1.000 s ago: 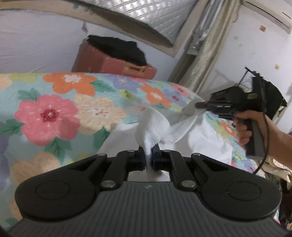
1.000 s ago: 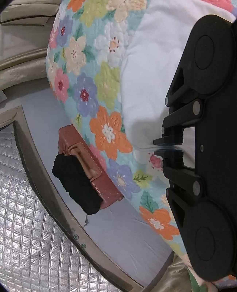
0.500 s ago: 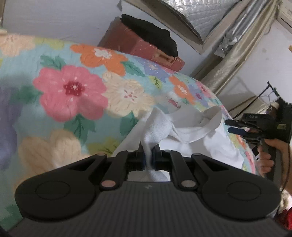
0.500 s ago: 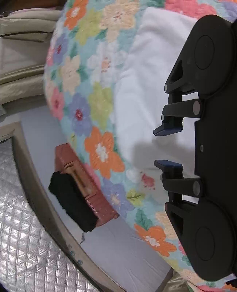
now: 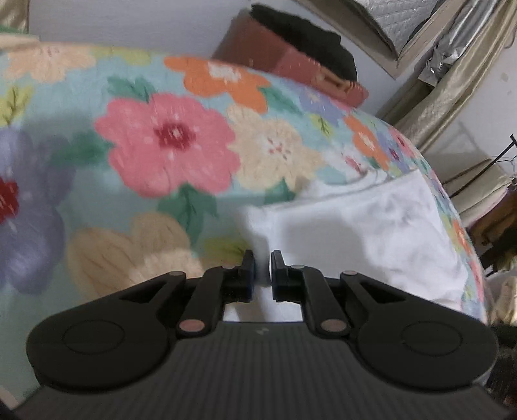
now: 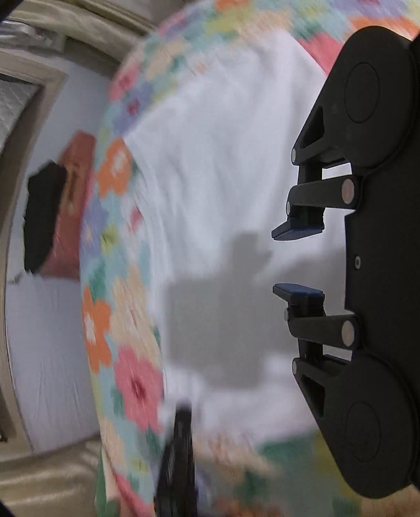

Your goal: Fold clothes

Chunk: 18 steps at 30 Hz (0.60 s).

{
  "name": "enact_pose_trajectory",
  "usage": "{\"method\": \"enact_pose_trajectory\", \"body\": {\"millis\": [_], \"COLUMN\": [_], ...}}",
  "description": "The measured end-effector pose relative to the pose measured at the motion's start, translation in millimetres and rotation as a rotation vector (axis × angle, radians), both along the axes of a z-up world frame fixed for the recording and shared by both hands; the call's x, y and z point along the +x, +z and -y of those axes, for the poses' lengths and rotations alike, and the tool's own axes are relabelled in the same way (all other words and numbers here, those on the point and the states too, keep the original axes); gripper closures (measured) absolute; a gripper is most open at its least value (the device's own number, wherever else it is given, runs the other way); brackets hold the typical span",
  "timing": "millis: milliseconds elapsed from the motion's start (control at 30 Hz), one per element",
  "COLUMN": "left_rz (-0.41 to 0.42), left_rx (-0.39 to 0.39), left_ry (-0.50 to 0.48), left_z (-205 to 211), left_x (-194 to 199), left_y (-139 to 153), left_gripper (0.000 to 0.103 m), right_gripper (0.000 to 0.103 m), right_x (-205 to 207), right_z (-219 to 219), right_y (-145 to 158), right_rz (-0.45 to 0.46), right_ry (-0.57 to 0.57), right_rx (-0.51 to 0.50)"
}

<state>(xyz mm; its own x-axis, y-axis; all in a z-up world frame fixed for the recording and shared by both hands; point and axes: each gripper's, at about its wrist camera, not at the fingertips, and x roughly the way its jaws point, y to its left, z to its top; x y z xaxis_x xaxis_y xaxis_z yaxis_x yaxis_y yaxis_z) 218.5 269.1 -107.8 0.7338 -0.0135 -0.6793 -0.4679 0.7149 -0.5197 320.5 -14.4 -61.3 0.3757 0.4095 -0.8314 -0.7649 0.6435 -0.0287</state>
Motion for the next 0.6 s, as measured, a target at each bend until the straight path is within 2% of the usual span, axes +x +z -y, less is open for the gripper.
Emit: {"method": "enact_pose_trajectory", "body": {"millis": [100, 133, 200, 267, 300, 400, 533, 600], "left_rz": [-0.016, -0.025, -0.050, -0.059, -0.064, -0.055, -0.085, -0.096], "left_rx": [-0.004, -0.006, -0.021, -0.034, -0.038, 0.001, 0.118, 0.120], "left_ry": [0.014, 0.026, 0.050, 0.052, 0.047, 0.015, 0.039, 0.041], "left_z": [-2.3, -3.9, -7.3, -8.0, -7.7, 0.7, 10.6, 10.2], "left_x": [0.0, -0.5, -1.7, -1.8, -1.3, 0.5, -4.1, -6.5], "left_y": [-6.3, -7.7, -12.4, -16.7, -18.4, -14.2, 2.1, 3.9], "left_gripper": [0.094, 0.090, 0.081, 0.081, 0.081, 0.098, 0.097, 0.097], "right_gripper": [0.069, 0.069, 0.064, 0.062, 0.062, 0.062, 0.062, 0.063], "right_x": [-20.6, -26.7, -47.1, -63.5, -68.0, -67.1, -70.0, -71.5], "right_z": [3.8, 4.8, 1.8, -1.8, -0.7, 17.9, 45.3, 56.7], "right_y": [-7.1, -10.6, -20.0, -33.8, -40.7, -59.5, -65.8, -63.1], "right_rz": [-0.054, -0.057, 0.027, 0.116, 0.123, -0.053, -0.175, -0.214], "right_ry": [-0.008, -0.006, 0.034, 0.054, 0.049, -0.028, -0.104, -0.115], "right_rx": [0.047, 0.052, -0.002, -0.070, -0.079, 0.035, 0.150, 0.179]}}
